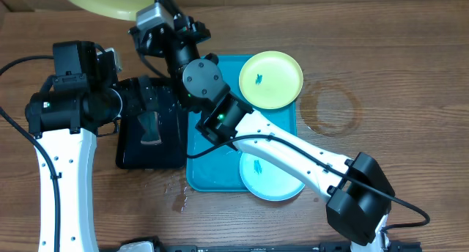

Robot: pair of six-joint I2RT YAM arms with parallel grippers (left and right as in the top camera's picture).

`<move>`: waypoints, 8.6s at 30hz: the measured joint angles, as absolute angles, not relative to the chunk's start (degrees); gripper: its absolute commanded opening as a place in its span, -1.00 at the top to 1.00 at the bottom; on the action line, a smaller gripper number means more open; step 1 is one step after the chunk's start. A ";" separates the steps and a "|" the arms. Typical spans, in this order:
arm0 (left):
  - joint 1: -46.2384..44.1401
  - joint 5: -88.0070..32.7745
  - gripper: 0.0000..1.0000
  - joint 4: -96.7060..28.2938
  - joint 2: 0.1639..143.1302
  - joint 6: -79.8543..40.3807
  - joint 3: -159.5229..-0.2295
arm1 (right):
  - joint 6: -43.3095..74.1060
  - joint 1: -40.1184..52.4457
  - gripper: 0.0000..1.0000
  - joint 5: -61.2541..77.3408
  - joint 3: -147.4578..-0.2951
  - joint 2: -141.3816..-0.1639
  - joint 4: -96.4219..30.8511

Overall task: Clean dirty plates on tray and stack at the side
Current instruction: 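Lift the scrubbed yellow plate off the tray with the right gripper, then swing the yellow plate right and set it on the table, then move the right gripper to the light-blue plate and pinch its rim, then drag the light-blue plate toward the tray center with the right gripper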

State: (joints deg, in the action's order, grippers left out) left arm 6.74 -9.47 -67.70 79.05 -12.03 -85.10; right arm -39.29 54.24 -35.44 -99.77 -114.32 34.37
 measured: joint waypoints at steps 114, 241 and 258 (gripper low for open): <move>6.74 -9.45 -1.00 -67.68 79.05 -12.03 -85.10 | 32.75 -14.11 0.92 -0.99 -91.39 -111.11 -74.06; 6.74 -9.45 -1.00 -67.68 79.05 -12.03 -85.10 | 18.02 16.64 0.92 21.28 -71.77 -108.97 -65.32; 6.74 -9.45 -0.99 -67.70 79.05 -12.03 -85.10 | 17.91 24.91 0.54 18.55 -71.77 -108.97 -50.96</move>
